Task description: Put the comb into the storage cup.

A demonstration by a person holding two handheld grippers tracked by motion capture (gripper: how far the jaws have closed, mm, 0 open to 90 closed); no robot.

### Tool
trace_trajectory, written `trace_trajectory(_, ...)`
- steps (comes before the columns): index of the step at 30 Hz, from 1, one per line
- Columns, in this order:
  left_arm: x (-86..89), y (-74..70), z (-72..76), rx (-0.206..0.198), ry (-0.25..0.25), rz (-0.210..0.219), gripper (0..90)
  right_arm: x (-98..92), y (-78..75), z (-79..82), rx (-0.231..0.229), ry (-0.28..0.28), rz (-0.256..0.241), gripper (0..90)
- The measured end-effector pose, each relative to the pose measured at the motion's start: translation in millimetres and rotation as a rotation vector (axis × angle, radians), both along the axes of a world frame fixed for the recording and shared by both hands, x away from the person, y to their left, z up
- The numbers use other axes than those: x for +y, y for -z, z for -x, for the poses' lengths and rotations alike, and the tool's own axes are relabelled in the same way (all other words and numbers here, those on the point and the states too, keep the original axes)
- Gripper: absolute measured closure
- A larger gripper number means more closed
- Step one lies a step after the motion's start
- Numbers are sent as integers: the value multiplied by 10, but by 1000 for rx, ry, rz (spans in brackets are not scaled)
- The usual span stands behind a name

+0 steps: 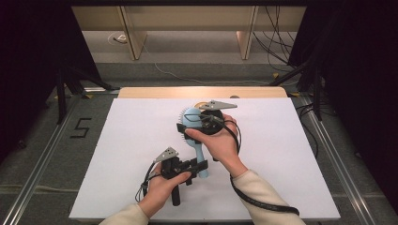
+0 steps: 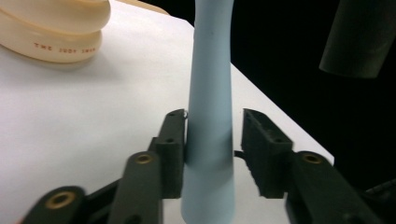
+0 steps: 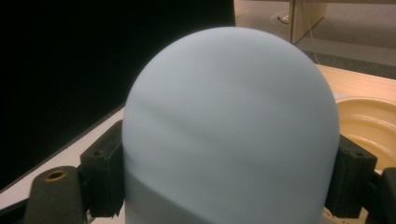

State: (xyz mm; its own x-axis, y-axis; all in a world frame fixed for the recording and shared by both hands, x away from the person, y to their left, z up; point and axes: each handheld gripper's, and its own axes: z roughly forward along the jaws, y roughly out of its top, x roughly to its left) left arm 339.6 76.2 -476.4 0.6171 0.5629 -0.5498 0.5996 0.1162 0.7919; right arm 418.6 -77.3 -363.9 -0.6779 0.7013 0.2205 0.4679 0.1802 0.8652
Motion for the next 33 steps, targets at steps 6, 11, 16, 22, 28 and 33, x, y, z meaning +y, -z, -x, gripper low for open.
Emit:
trace_trajectory(6,108,-59,34,-45,3,-87,378,-68,-38,-16,-52,33,4,201)
trace_trajectory(11,185,-155,101,-120,34,-167,170,-140,-54,-37,-71,57,-8,201)
trace_trajectory(16,253,-151,149,-134,41,-200,125,-191,-70,-52,-88,74,-18,202)
trace_trajectory(22,335,-170,182,-167,44,-240,65,-242,-100,-73,-109,95,-23,202)
trace_trajectory(28,531,-156,213,-201,10,-295,38,-309,-143,-91,-137,111,-25,202)
trace_trajectory(33,675,-152,214,-212,-27,-321,36,-363,-170,-111,-159,129,-25,202)
